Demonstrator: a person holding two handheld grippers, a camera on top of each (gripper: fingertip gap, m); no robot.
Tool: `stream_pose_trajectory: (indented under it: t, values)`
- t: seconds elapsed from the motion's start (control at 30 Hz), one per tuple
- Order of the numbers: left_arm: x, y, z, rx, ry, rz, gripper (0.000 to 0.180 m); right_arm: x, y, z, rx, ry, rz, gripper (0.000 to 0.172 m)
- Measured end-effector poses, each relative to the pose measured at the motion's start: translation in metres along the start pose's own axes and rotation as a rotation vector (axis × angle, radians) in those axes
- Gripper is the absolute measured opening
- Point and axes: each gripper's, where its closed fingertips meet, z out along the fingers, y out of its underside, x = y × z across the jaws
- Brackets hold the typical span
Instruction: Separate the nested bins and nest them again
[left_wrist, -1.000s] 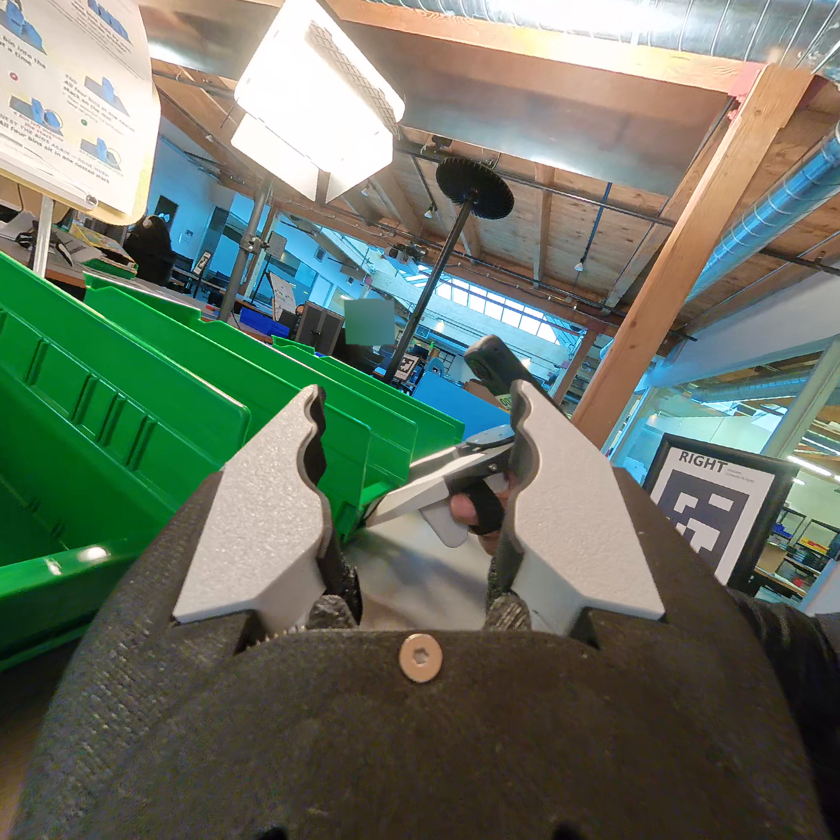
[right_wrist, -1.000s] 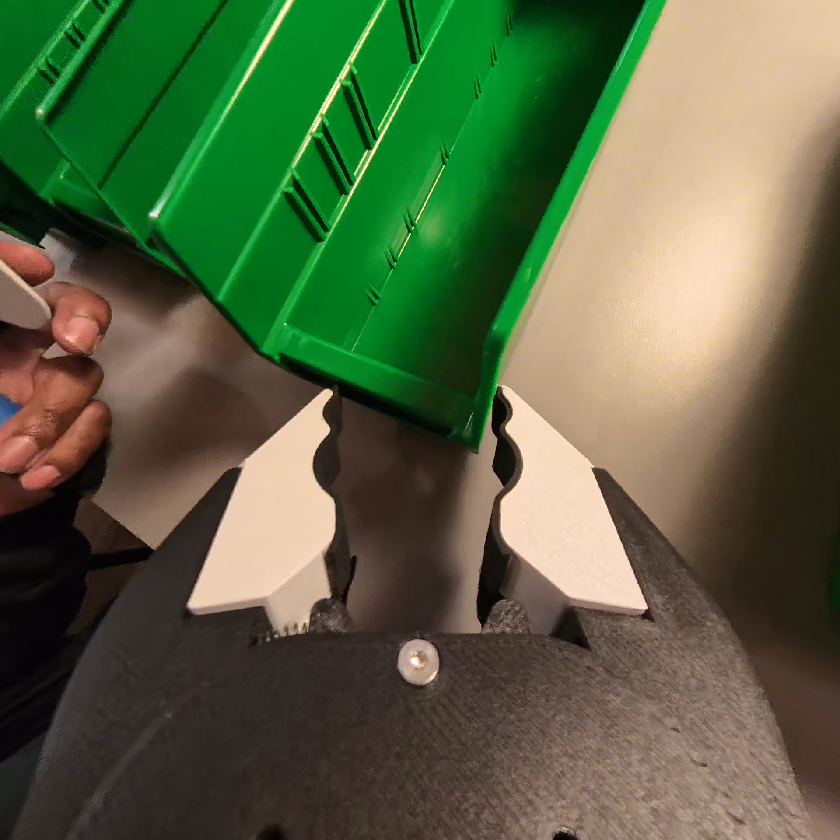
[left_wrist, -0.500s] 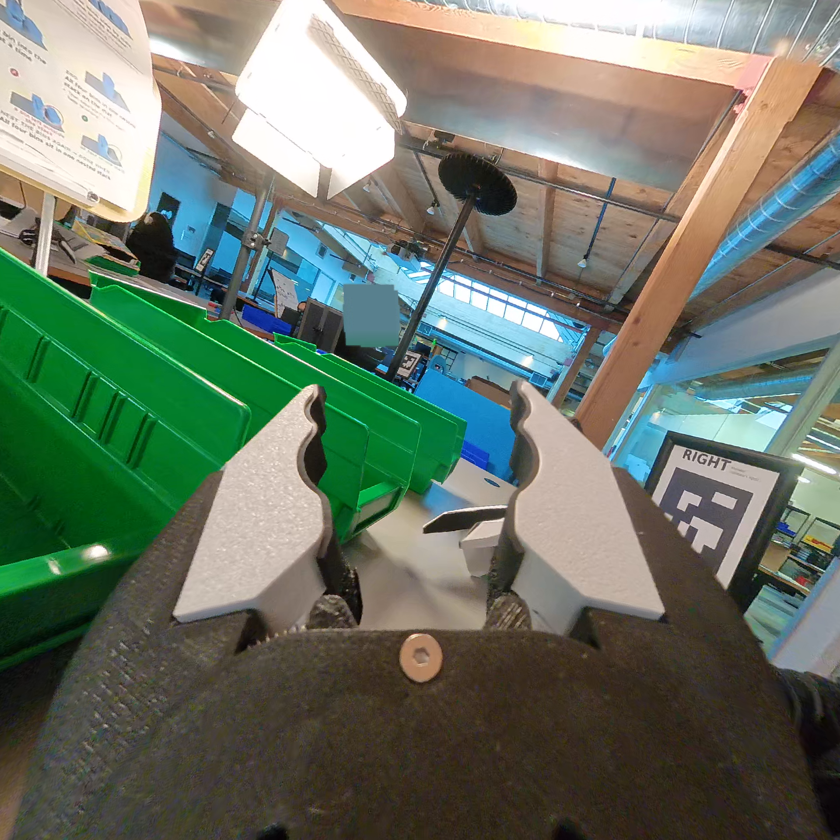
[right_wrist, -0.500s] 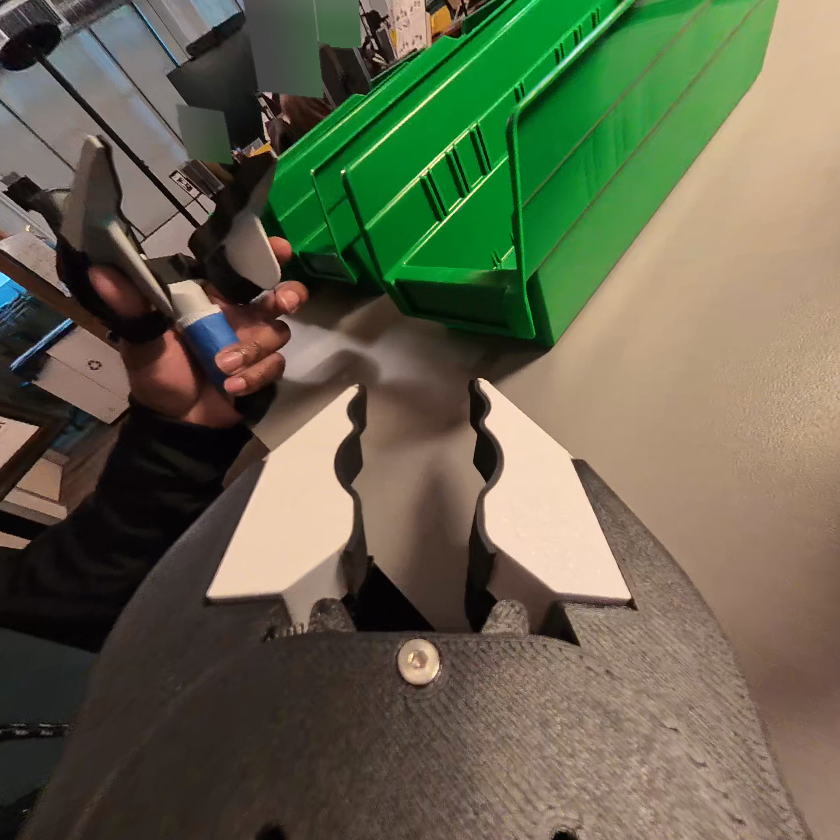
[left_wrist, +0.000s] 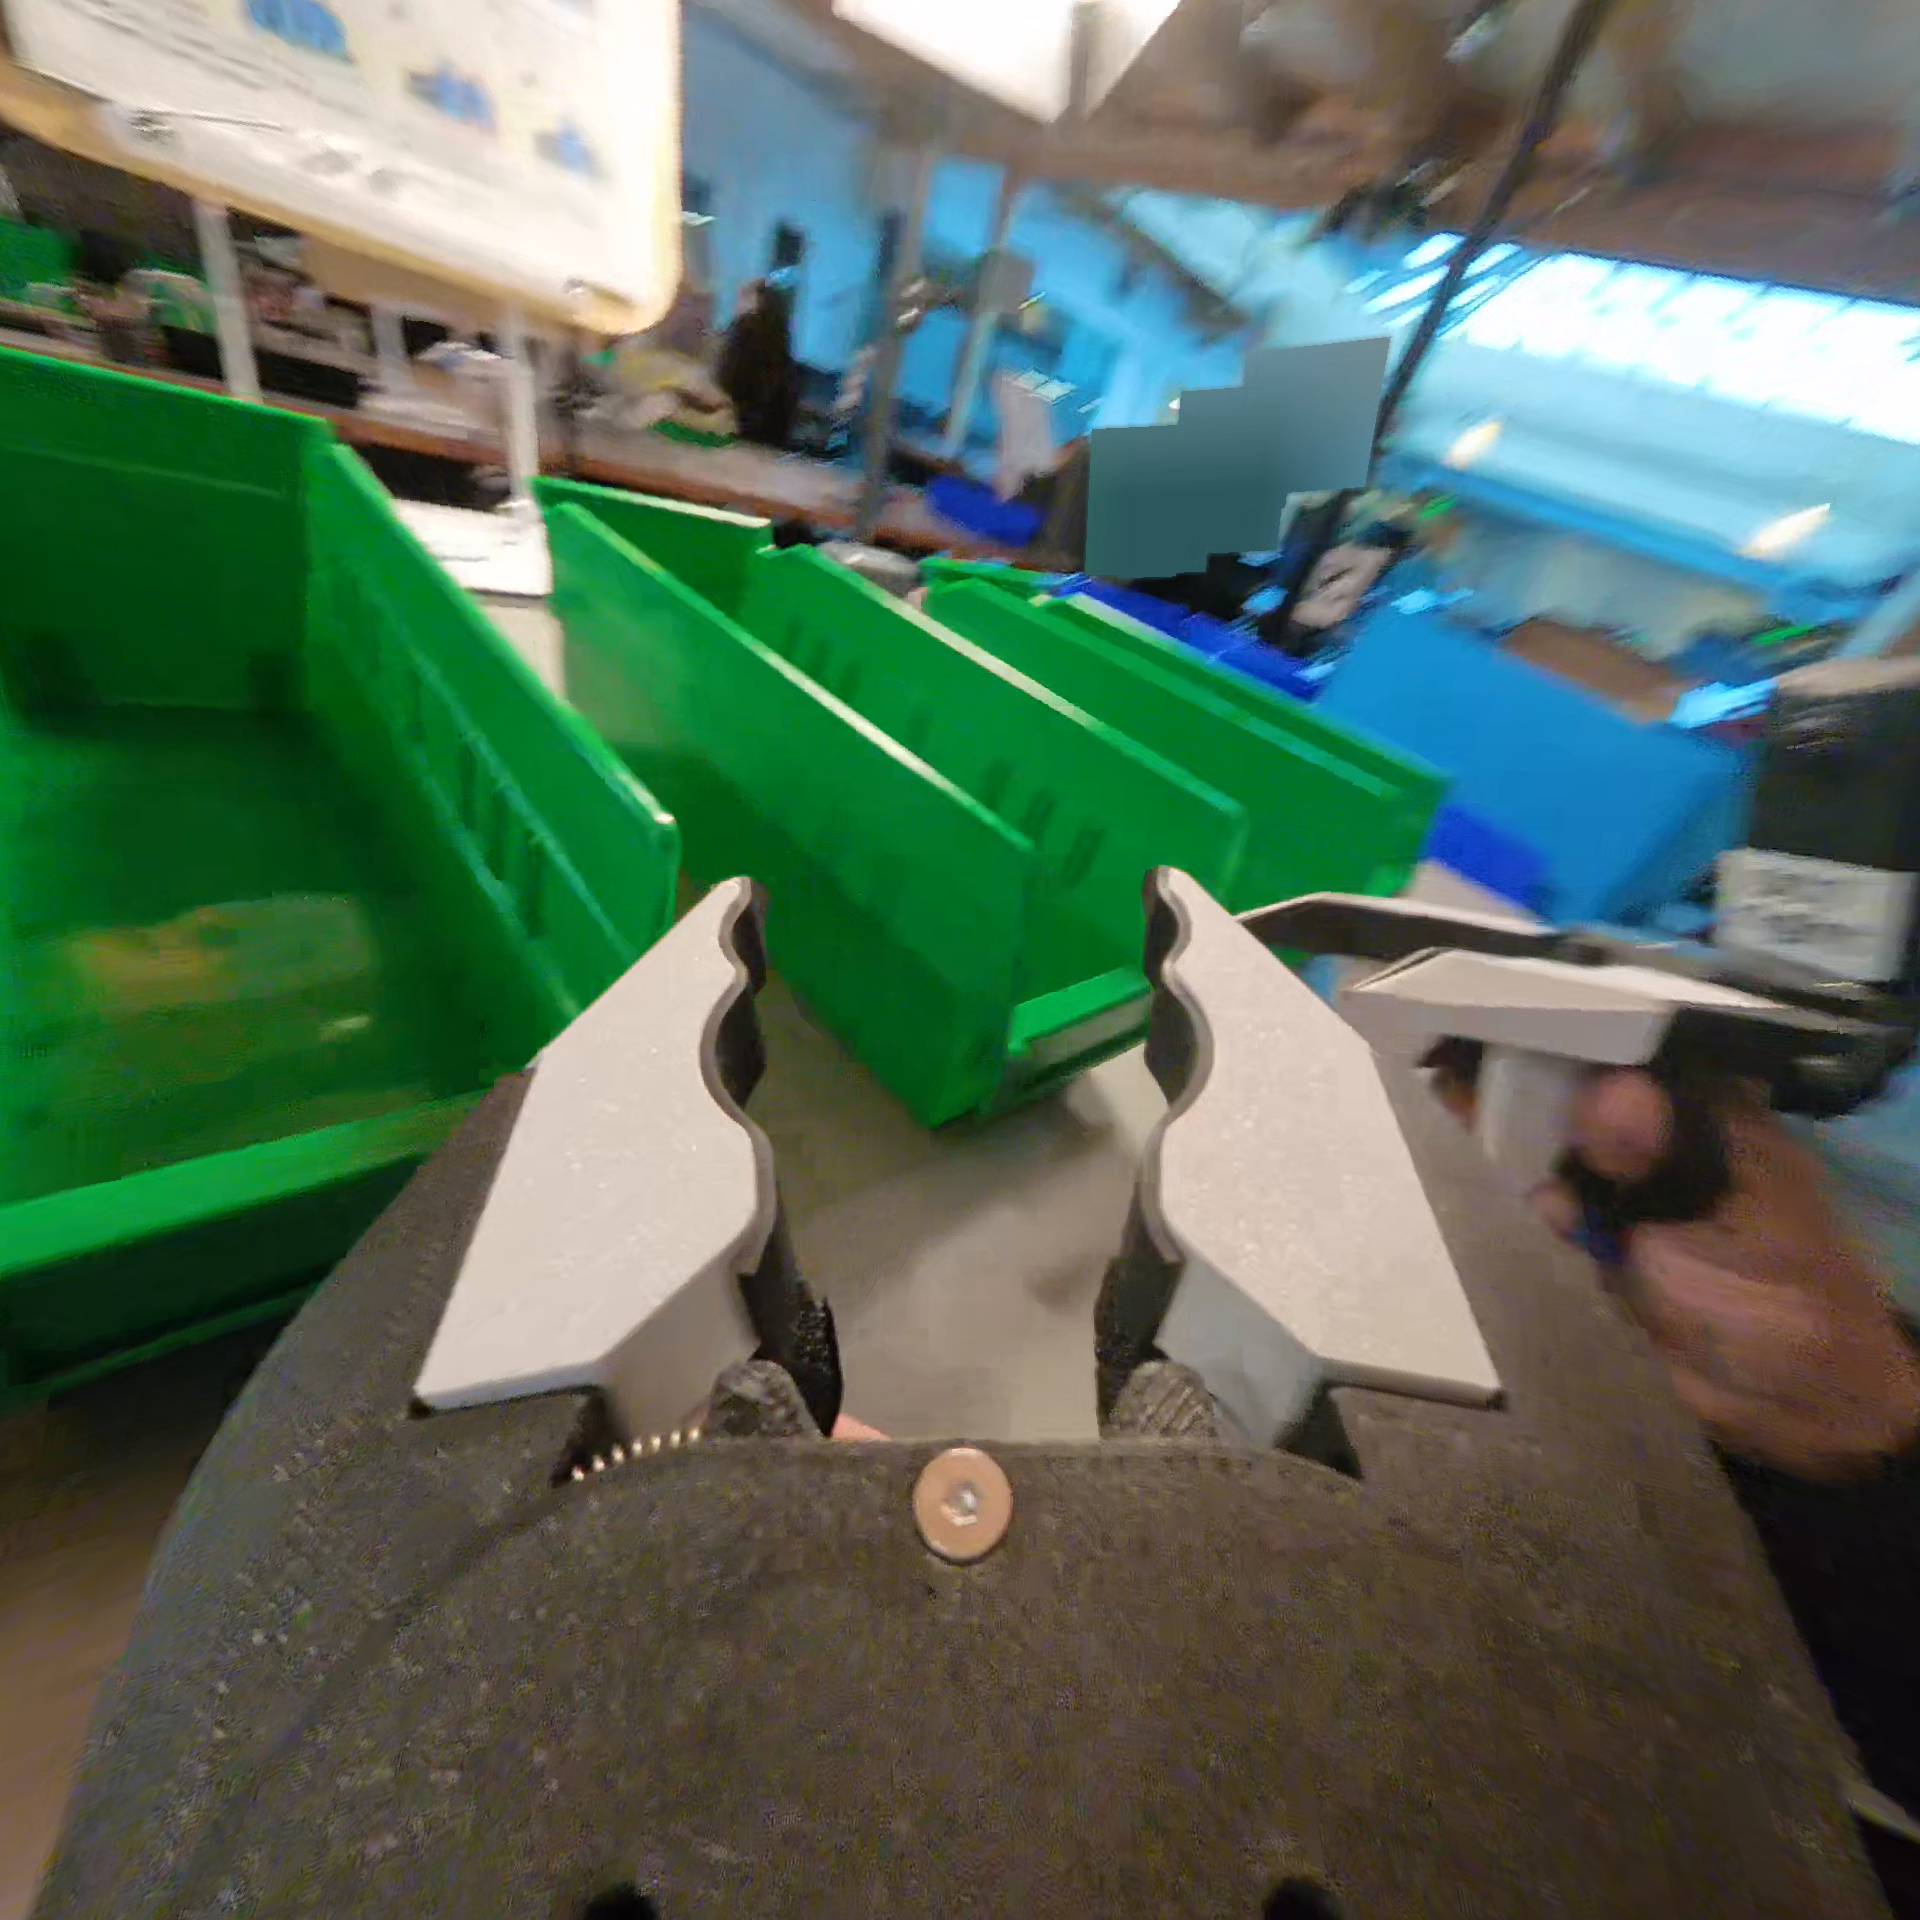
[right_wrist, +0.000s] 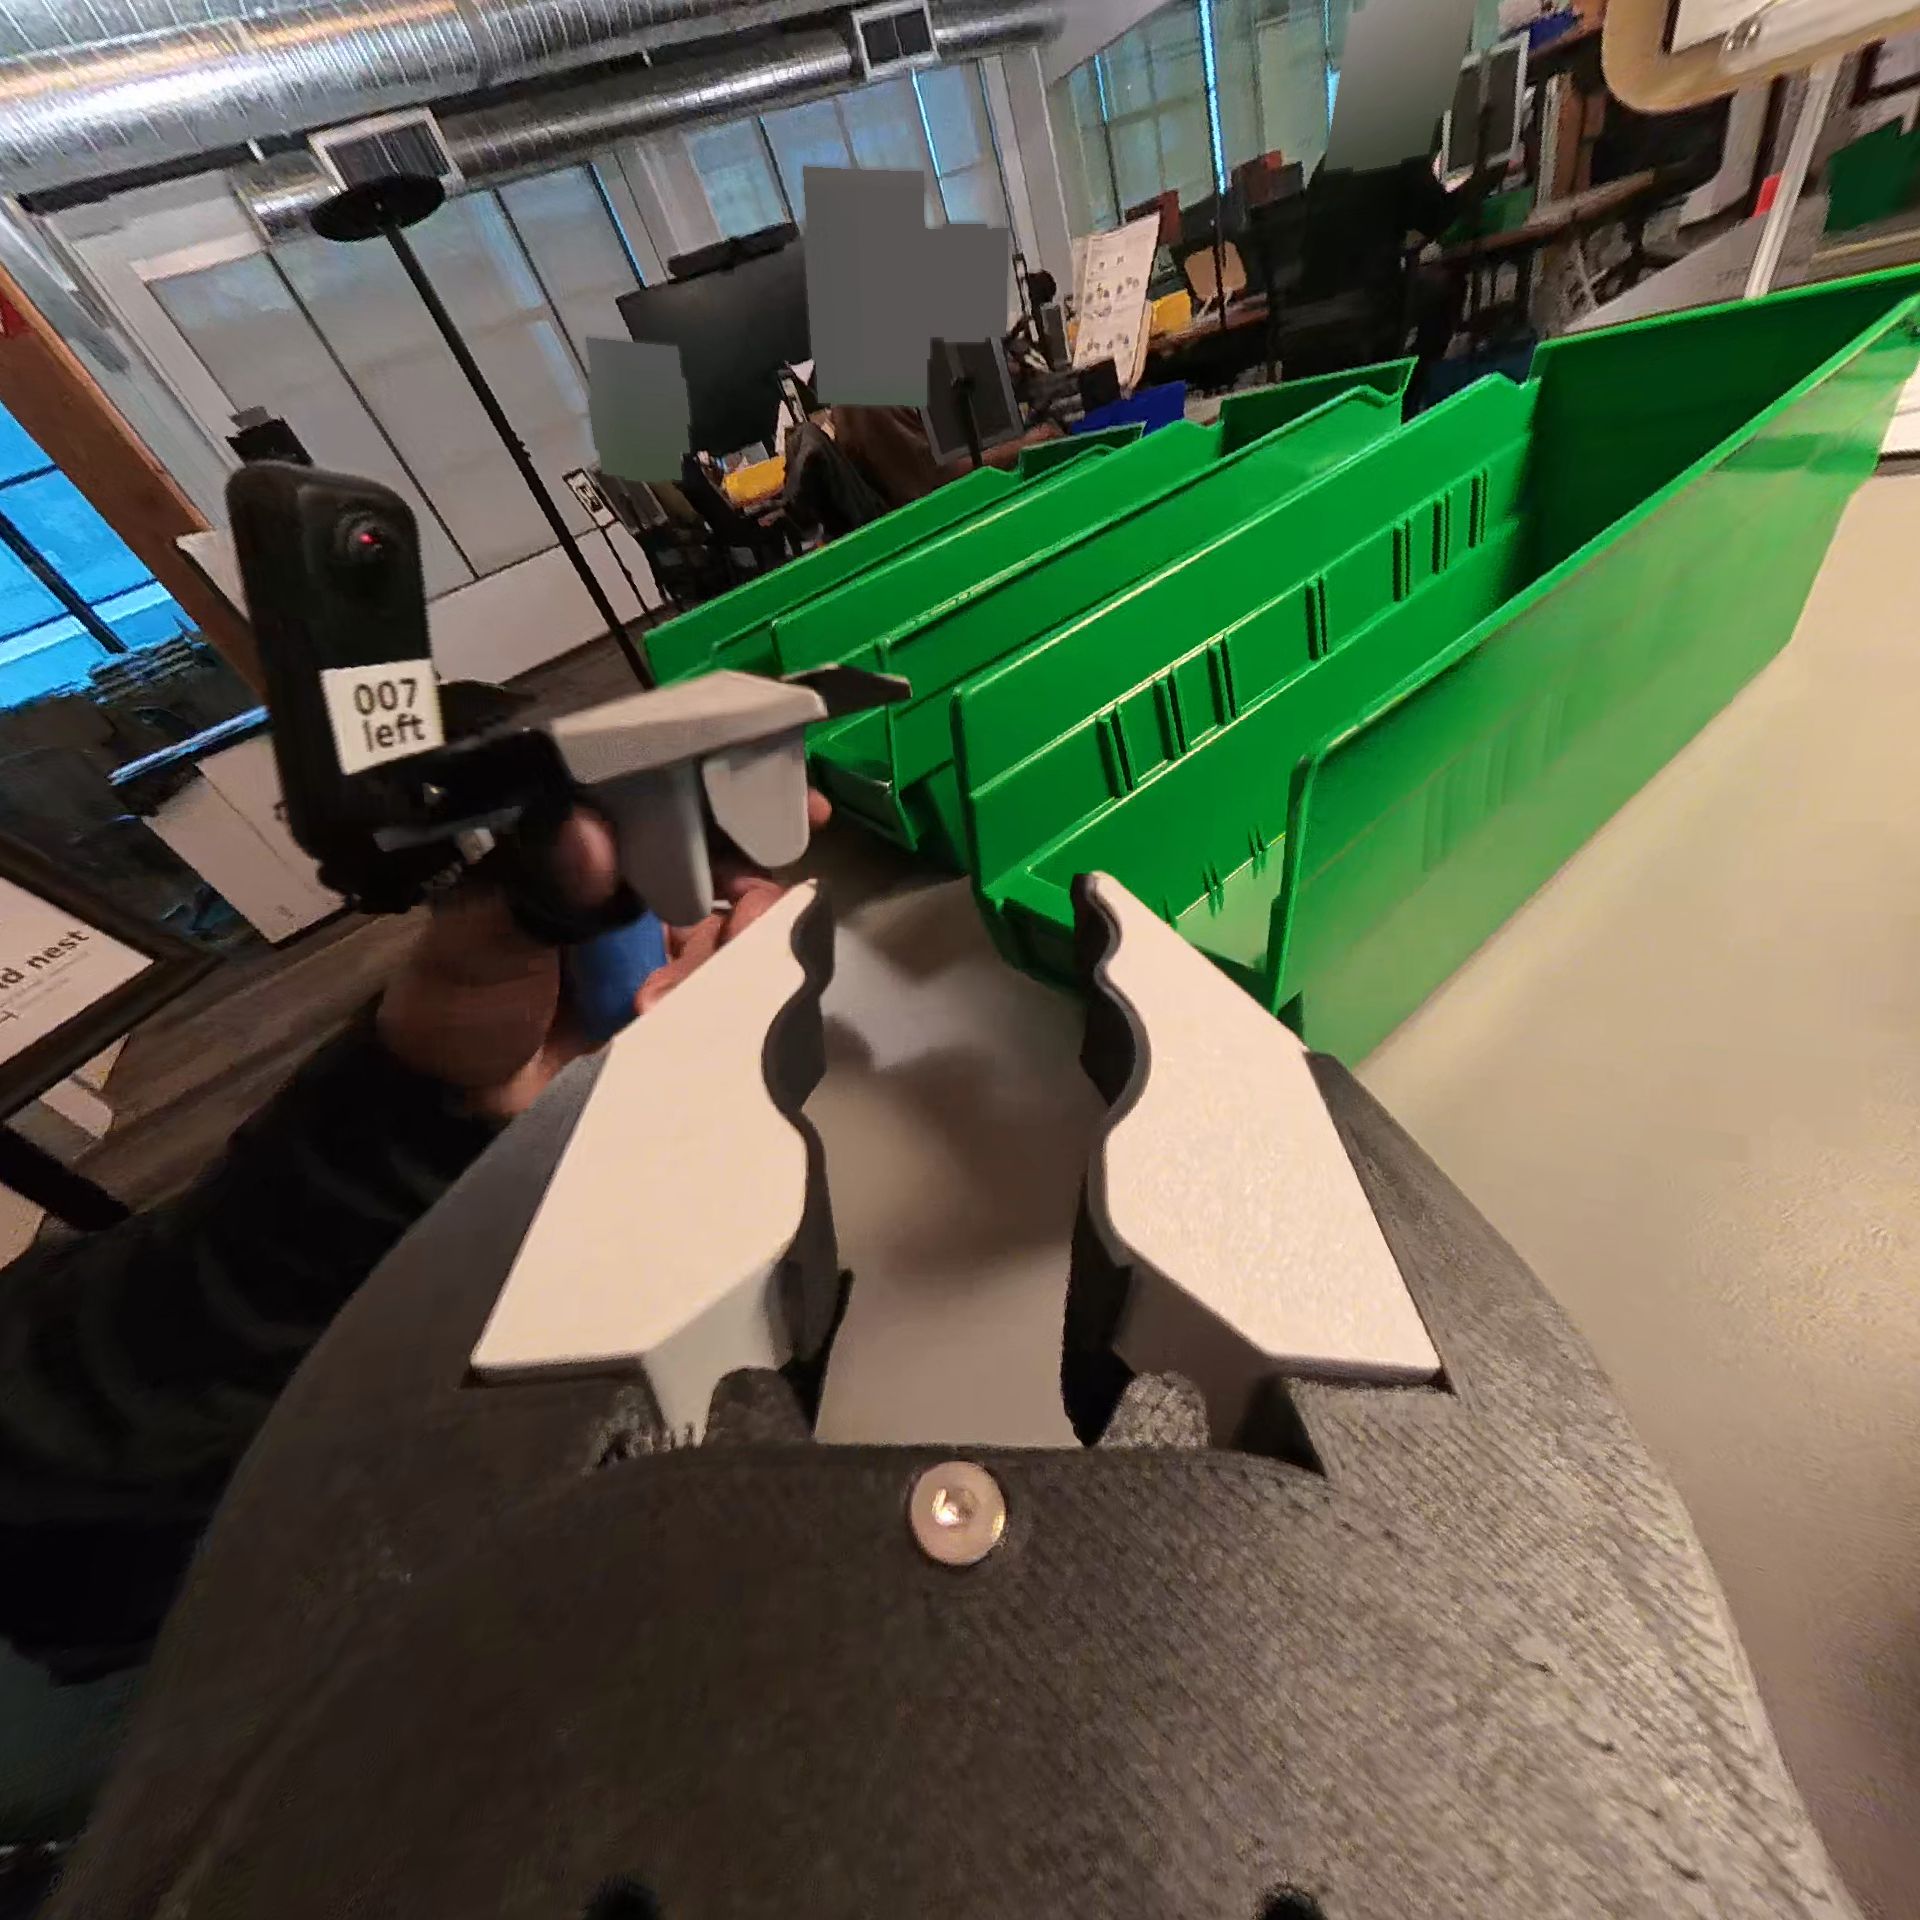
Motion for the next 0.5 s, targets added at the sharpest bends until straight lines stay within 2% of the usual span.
stream_pose_trajectory:
  t: [0.13, 0.23, 0.4, 0.5]
  values:
    - [-0.008, 0.011, 0.002, -0.073, -0.157, 0.105, 0.062, -0.002, 0.002, 0.002, -0.018, -0.004, -0.015, 0.046]
    - [-0.013, 0.018, 0.003, -0.128, -0.173, 0.074, 0.062, -0.005, -0.004, 0.004, -0.015, -0.043, 0.021, 0.047]
    - [-0.016, 0.021, 0.002, -0.142, -0.189, 0.059, 0.061, 0.003, -0.033, 0.004, 0.078, -0.002, -0.081, 0.044]
    - [-0.017, 0.021, 0.002, -0.147, -0.211, 0.083, 0.056, 0.013, -0.021, 0.011, 0.064, 0.009, -0.041, 0.043]
